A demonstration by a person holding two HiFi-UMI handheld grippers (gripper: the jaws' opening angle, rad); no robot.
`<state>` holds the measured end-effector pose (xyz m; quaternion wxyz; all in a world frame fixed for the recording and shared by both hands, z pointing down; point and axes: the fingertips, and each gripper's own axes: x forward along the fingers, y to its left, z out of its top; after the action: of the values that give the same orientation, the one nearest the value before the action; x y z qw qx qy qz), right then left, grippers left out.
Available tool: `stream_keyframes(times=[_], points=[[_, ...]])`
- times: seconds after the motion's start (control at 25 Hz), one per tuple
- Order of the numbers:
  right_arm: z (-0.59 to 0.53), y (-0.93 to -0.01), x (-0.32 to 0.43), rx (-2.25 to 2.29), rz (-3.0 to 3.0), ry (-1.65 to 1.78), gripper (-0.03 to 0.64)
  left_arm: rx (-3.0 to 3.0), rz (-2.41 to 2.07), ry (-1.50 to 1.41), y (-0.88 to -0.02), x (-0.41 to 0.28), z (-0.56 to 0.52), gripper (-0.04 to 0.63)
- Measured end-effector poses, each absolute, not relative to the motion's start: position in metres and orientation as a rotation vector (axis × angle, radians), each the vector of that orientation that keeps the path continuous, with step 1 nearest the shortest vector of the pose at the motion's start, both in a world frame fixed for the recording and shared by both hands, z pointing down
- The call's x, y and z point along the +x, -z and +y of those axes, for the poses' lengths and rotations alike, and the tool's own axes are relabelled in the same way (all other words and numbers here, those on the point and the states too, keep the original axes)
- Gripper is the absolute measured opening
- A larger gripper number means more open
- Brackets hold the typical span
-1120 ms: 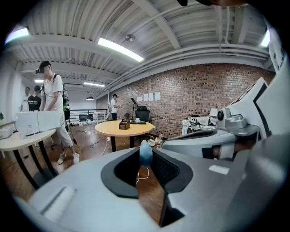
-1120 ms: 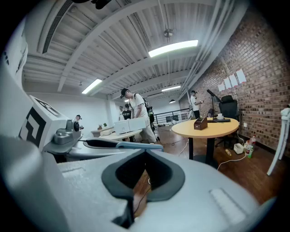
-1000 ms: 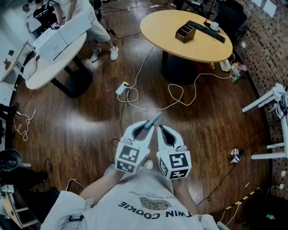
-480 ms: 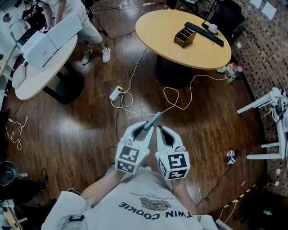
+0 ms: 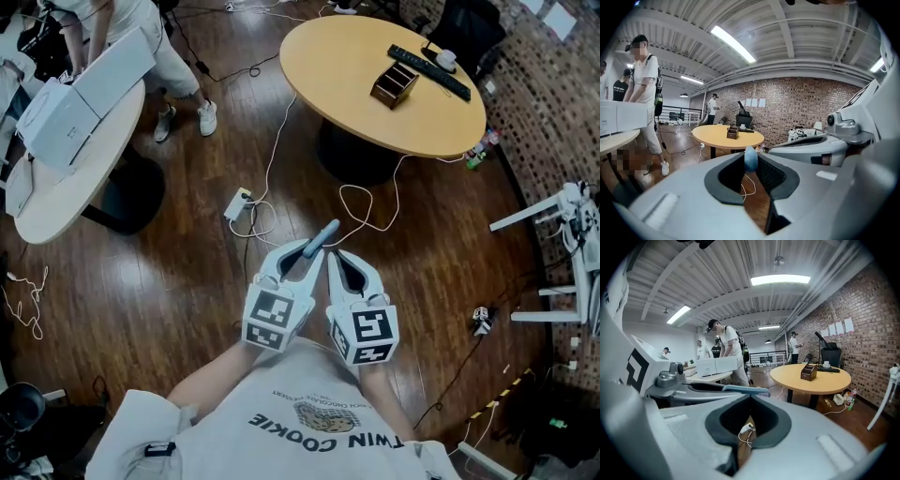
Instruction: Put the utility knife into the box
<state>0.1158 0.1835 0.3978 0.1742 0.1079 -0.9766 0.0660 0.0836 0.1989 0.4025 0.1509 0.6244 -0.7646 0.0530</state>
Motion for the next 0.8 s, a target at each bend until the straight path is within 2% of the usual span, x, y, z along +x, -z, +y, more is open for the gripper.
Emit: stream_keyframes(times=[0.8], points=[[0.136, -0.414, 0.009, 0.359, -2.745, -0.225, -0.002, 1.822, -2.167, -0.12, -0.412, -0.021, 0.16, 0.071]])
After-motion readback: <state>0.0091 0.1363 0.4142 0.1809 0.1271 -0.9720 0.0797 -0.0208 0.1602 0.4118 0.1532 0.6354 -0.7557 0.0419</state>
